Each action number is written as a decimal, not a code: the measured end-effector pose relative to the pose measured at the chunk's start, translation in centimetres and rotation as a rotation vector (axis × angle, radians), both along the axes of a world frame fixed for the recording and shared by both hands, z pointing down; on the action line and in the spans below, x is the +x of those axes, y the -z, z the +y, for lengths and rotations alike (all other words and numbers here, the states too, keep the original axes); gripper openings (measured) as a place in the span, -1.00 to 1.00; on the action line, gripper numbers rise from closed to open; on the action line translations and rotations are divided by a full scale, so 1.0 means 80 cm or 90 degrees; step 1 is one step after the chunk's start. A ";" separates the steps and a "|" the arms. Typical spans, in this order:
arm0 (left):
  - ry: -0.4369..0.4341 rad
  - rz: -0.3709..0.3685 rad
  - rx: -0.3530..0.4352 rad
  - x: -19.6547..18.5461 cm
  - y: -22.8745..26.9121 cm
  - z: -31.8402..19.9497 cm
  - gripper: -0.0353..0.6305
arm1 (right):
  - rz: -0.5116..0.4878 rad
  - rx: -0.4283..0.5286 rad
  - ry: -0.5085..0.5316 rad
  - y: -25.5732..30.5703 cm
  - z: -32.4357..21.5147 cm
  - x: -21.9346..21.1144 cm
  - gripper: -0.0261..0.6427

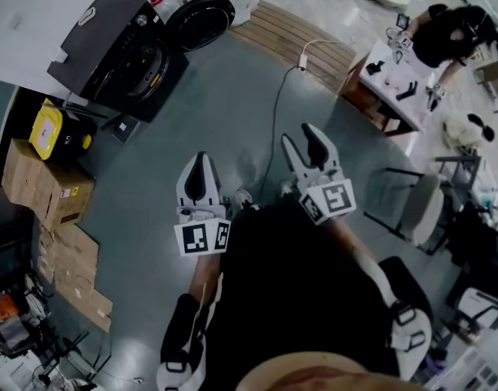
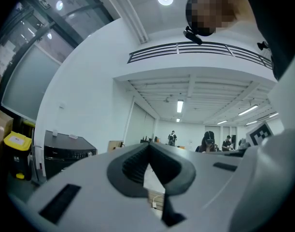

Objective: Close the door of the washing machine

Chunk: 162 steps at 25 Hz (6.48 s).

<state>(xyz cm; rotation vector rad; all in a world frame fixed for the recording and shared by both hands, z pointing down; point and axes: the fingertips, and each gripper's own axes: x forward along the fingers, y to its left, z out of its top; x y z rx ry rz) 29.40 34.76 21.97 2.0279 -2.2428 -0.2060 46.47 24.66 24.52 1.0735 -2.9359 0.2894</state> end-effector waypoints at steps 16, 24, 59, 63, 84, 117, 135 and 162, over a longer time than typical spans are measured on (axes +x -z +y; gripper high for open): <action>-0.038 0.013 -0.006 -0.078 -0.029 0.034 -0.88 | 0.020 -0.004 -0.029 -0.013 0.044 -0.078 -0.39; -0.027 0.005 -0.004 -0.110 -0.025 -0.015 -0.88 | 0.009 -0.001 -0.020 -0.019 -0.015 -0.118 -0.39; 0.001 -0.001 -0.029 -0.277 -0.027 -0.469 -0.88 | 0.030 -0.042 0.032 -0.048 -0.477 -0.312 -0.39; -0.018 0.010 -0.027 -0.320 -0.033 -0.530 -0.88 | 0.045 -0.044 0.017 -0.054 -0.528 -0.352 -0.39; -0.062 0.018 -0.043 -0.451 -0.048 -0.769 -0.88 | 0.111 -0.078 0.021 -0.100 -0.779 -0.493 -0.39; 0.164 0.048 -0.165 -0.479 -0.186 -1.063 -0.88 | 0.508 -0.163 0.535 -0.488 -1.062 -0.616 -0.39; 0.170 0.093 -0.193 -0.467 -0.259 -1.063 -0.88 | 0.702 -0.045 0.696 -0.682 -1.065 -0.635 -0.39; 0.194 0.097 -0.196 -0.453 -0.272 -0.980 -0.88 | 0.714 0.020 0.750 -0.711 -1.016 -0.625 -0.67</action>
